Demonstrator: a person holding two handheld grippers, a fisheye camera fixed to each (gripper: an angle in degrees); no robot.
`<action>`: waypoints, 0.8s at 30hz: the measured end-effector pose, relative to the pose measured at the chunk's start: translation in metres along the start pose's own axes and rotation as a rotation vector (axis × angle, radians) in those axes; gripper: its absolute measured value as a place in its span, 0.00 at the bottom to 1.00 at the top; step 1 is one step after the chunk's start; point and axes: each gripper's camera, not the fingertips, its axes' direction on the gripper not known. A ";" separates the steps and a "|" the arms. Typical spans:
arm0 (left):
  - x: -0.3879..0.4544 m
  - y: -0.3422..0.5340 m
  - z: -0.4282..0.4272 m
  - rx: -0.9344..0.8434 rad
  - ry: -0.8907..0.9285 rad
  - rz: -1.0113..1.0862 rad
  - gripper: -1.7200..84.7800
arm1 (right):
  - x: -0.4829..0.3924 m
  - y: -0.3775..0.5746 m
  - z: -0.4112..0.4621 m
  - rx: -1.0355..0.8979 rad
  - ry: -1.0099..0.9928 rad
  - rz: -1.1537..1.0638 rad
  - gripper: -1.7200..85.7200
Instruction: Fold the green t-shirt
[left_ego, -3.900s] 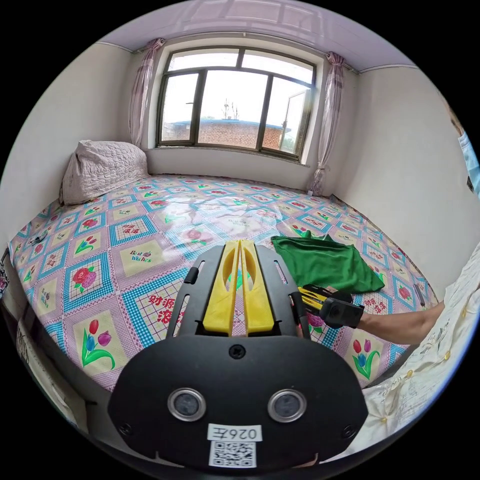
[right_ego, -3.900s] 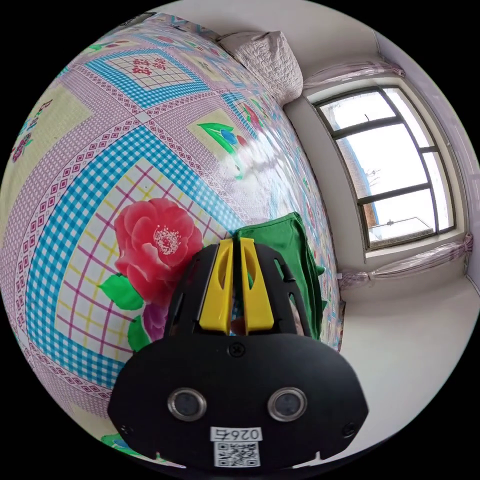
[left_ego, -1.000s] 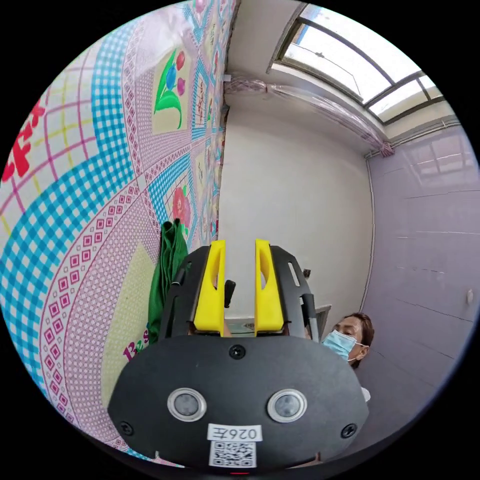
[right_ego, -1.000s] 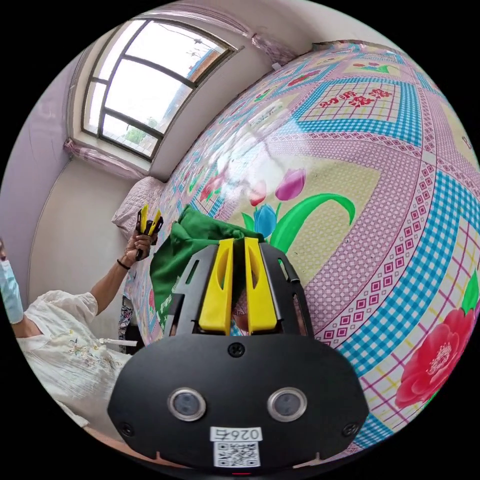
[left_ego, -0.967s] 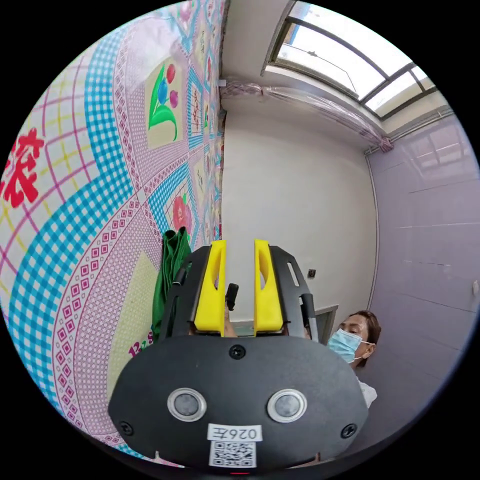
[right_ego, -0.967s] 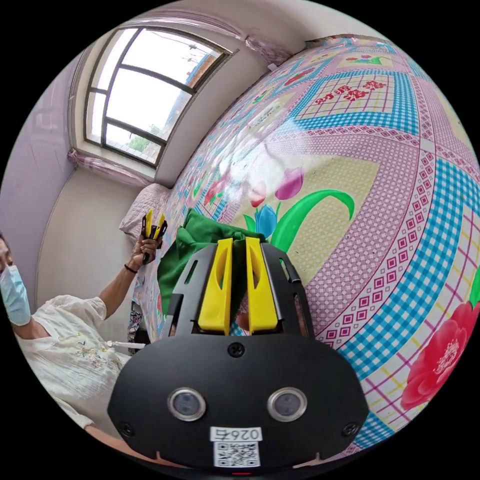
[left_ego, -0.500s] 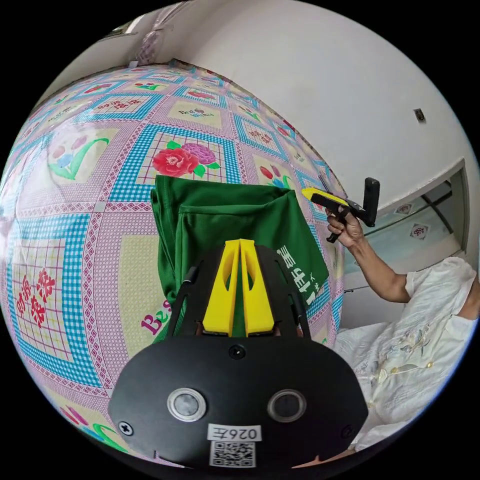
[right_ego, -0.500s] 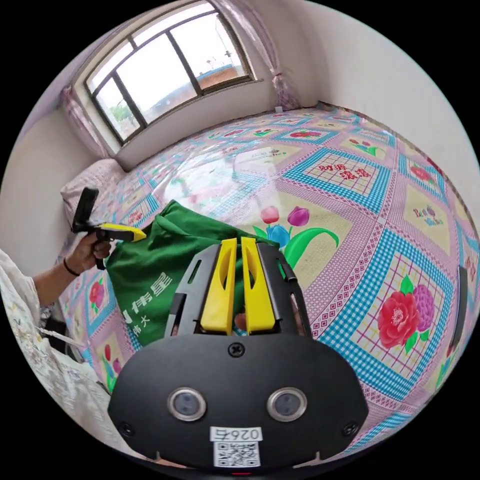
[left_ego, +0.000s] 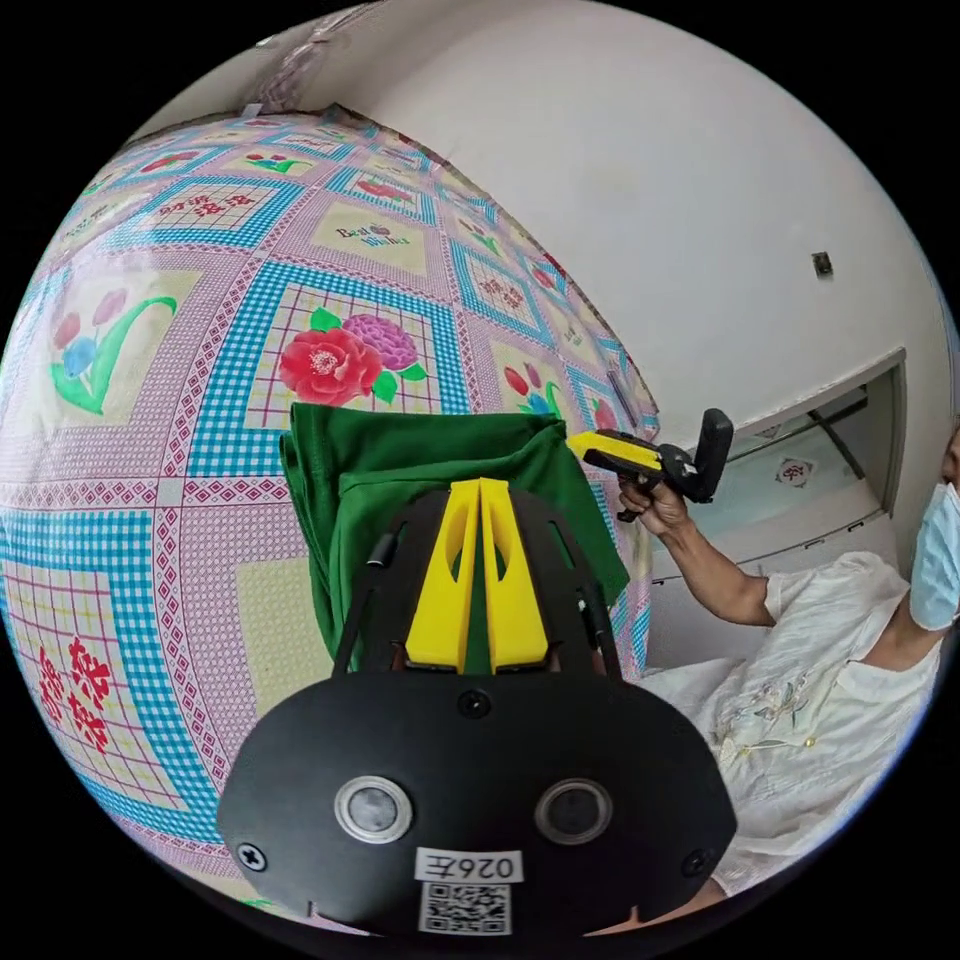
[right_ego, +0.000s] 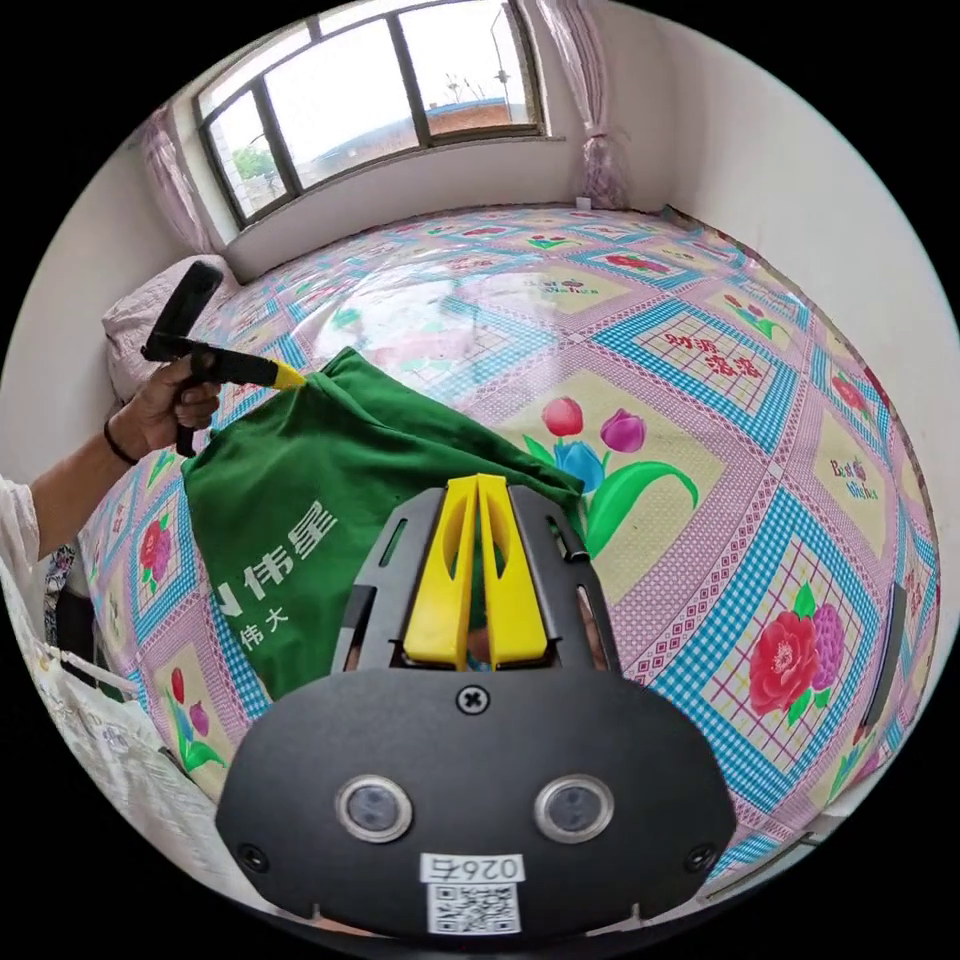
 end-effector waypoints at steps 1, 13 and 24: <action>-0.003 -0.007 0.017 -0.073 -0.092 -0.026 0.01 | -0.002 -0.004 0.015 -0.054 0.070 -0.014 0.01; 0.128 0.141 -0.057 0.330 -0.252 -0.110 0.01 | -0.079 0.055 -0.074 0.035 -0.112 -0.070 0.01; 0.135 0.233 -0.009 0.256 -0.282 -0.299 0.01 | -0.064 0.145 -0.060 -0.104 -0.255 0.029 0.01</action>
